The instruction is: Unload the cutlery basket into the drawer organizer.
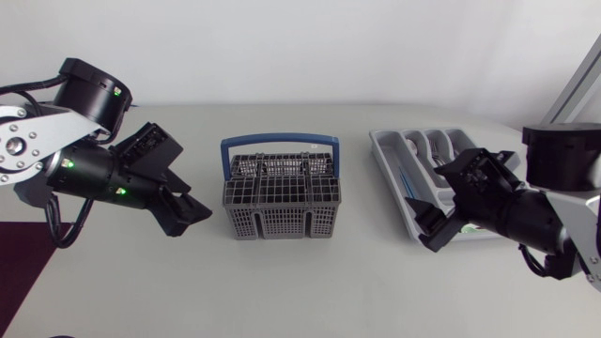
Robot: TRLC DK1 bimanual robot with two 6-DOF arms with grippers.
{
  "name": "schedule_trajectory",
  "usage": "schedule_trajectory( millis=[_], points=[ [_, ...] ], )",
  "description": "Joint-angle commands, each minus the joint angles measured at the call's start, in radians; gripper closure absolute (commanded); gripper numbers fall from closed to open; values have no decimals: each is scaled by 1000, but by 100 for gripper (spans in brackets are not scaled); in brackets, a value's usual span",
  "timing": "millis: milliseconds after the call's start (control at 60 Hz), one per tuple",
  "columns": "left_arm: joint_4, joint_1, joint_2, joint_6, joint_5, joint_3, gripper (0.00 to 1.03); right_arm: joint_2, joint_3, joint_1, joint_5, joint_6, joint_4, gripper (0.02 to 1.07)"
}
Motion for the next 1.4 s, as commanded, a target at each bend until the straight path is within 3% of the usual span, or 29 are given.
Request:
schedule_trajectory(
  millis=[0,167,200,483,800,1000,1200,1383],
  points=[
    [32,6,25,-58,34,22,26,44,65,80,-8,113,-21,46],
    [114,-16,77,-152,74,53,70,205,171,180,-54,219,11,97],
    [137,-19,91,-167,74,55,77,242,191,198,-59,232,18,102],
    [234,-48,230,-199,76,73,82,548,343,290,-83,300,119,102],
    [257,-46,315,-198,76,62,82,711,358,290,-99,314,148,102],
    [260,-23,273,-196,79,56,81,602,345,278,-131,324,156,102],
    [207,57,161,-180,126,59,81,421,302,276,-138,334,90,102],
    [202,116,184,-147,130,61,81,372,213,189,-157,297,84,102]
  ],
)
